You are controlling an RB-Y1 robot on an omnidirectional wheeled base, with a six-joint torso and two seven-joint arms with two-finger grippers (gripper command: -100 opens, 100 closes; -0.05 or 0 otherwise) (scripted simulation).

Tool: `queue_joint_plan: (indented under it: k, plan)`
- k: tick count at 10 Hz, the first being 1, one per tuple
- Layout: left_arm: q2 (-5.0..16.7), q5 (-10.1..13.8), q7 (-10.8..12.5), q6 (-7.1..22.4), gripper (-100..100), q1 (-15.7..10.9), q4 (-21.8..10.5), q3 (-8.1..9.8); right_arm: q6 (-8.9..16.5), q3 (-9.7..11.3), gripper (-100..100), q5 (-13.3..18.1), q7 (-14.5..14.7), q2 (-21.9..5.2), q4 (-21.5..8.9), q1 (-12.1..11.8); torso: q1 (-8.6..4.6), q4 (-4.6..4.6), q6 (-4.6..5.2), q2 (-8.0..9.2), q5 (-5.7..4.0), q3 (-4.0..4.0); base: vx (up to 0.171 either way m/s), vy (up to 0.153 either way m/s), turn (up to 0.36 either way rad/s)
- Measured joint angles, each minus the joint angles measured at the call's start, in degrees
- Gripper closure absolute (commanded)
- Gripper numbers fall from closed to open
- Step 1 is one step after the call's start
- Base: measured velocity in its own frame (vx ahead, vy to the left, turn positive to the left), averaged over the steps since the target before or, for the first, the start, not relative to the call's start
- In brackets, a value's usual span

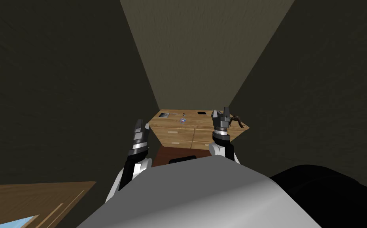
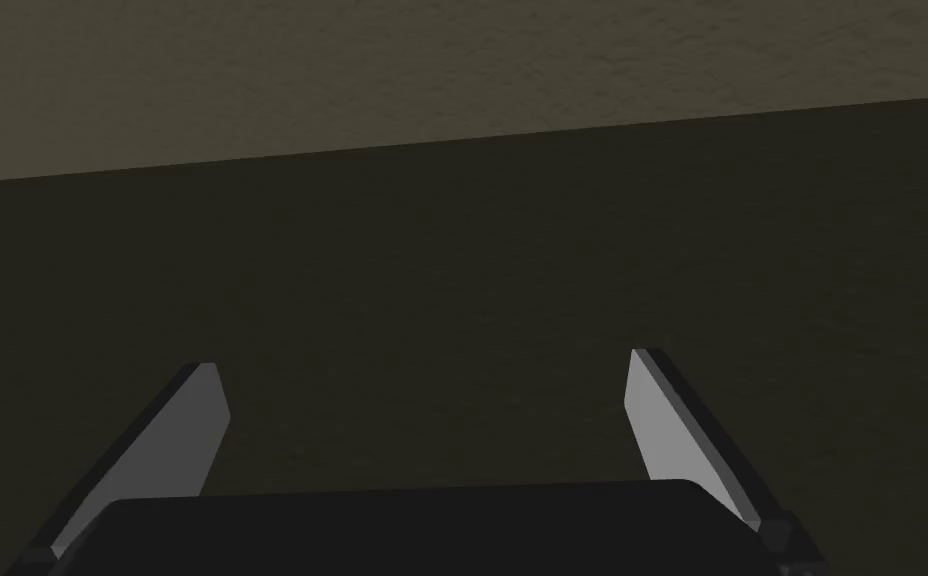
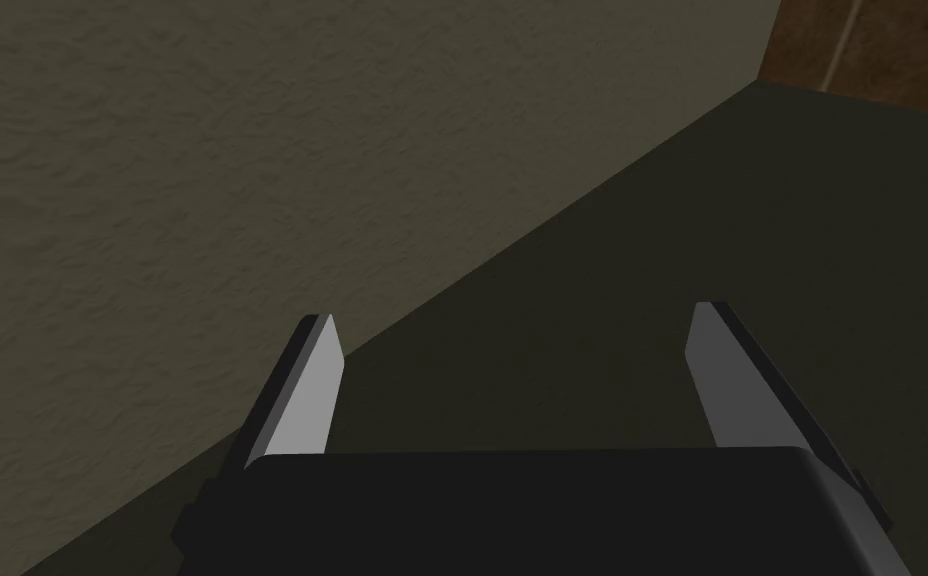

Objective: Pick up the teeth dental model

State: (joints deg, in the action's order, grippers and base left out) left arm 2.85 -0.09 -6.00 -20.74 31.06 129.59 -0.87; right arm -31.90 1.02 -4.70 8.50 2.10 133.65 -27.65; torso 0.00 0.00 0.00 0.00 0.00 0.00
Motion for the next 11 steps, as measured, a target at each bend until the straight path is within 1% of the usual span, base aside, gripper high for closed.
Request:
queue_joint_plan:
  k: [2,4,5,6,7,8,9,10,11]
  plan:
    - [2.07,0.90,0.50,2.90,-100,-2.02,-0.20,-0.65,0.00,0.00,0,0.00,0.00,0.00,0.00,0.00,0.09,0.00,0.01,-0.01,0.02,-0.01,-0.002,0.026,-0.083]
    - [4.39,2.34,1.54,6.07,-100,-4.55,-0.75,-1.17,0.00,0.00,0,0.00,0.00,0.00,0.00,0.00,0.14,0.00,0.02,-0.01,0.03,-0.01,-0.001,0.032,-0.062]
    - [4.81,2.63,1.75,7.16,-100,-5.06,-0.88,-1.48,0.00,0.00,0,0.00,0.00,0.00,0.00,0.00,0.12,0.00,0.00,-0.02,0.03,-0.01,-0.001,0.027,-0.063]
    - [5.28,2.99,1.85,8.63,-100,-6.24,-1.14,-2.13,0.00,0.00,0,0.00,0.00,0.00,0.00,0.00,0.11,0.00,0.01,-0.02,0.03,-0.01,-0.008,0.035,-0.119]
    - [6.32,3.80,2.25,10.53,-100,-7.88,-1.22,-2.68,0.00,0.00,0,0.00,0.00,0.00,0.00,0.00,0.13,0.00,0.02,-0.01,0.03,0.00,-0.004,0.031,-0.048]
    - [6.91,4.25,2.60,11.78,-100,-8.45,-1.37,-2.91,0.00,0.00,0,0.00,0.00,0.00,0.00,0.00,0.12,0.00,-0.01,0.00,0.03,0.00,-0.007,0.028,-0.084]
    - [7.91,5.03,3.08,13.06,-100,-9.63,-1.78,-3.26,0.00,0.00,0,0.00,0.00,0.00,0.00,0.00,0.12,0.00,0.01,0.00,0.03,0.00,-0.008,0.025,-0.041]
    - [8.30,5.37,3.34,14.33,-100,-10.32,-1.82,-3.54,0.00,0.00,0,0.00,0.00,0.00,0.00,0.00,0.10,0.00,-0.01,0.01,0.03,0.00,-0.008,0.030,-0.072]
    - [9.14,6.11,3.71,16.03,-100,-12.06,-2.11,-3.92,0.00,0.00,0,0.00,0.00,0.00,0.00,0.00,0.11,0.00,0.01,0.00,0.02,0.00,-0.006,0.029,-0.052]
